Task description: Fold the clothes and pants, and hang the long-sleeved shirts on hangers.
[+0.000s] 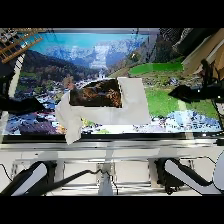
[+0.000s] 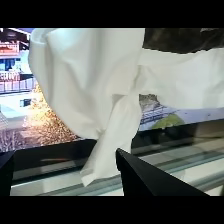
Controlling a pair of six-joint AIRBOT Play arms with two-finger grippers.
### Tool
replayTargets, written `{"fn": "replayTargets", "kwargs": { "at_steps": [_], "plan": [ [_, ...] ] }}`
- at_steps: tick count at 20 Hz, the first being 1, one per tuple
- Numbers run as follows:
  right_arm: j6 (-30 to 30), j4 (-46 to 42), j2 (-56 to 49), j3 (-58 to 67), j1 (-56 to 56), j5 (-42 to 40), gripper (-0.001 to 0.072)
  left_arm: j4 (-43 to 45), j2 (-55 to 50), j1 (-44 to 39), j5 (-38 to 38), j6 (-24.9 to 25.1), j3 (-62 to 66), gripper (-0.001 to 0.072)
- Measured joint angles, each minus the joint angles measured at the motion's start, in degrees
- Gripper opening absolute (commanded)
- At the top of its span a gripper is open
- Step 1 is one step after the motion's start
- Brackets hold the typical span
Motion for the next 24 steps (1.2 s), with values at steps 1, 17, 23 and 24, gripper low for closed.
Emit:
{"fn": "replayTargets", "kwargs": {
  "at_steps": [1, 17, 23, 24],
  "plan": [
    [-1.70, 0.66, -0.22, -2.64, -2.10, 0.70, 0.0476, -2.36, -0.07, 1.81, 0.96, 1.68, -2.82, 0.0692],
    [-12.83, 3.74, -12.35, -14.91, -4.02, -0.20, 0.0462, -12.90, -18.47, 5.62, 9.11, 13.70, -10.84, 0.0688],
    [-13.40, 3.89, -17.81, -15.13, 0.98, -3.82, 0.0451, -14.10, -20.92, -0.28, 12.61, 14.67, -10.84, 0.0413],
    [-13.46, 4.28, -18.56, -15.10, 1.86, -4.11, 0.0414, -13.97, -21.27, -1.57, 13.86, 14.71, -10.86, 0.0323]
  ]
}}
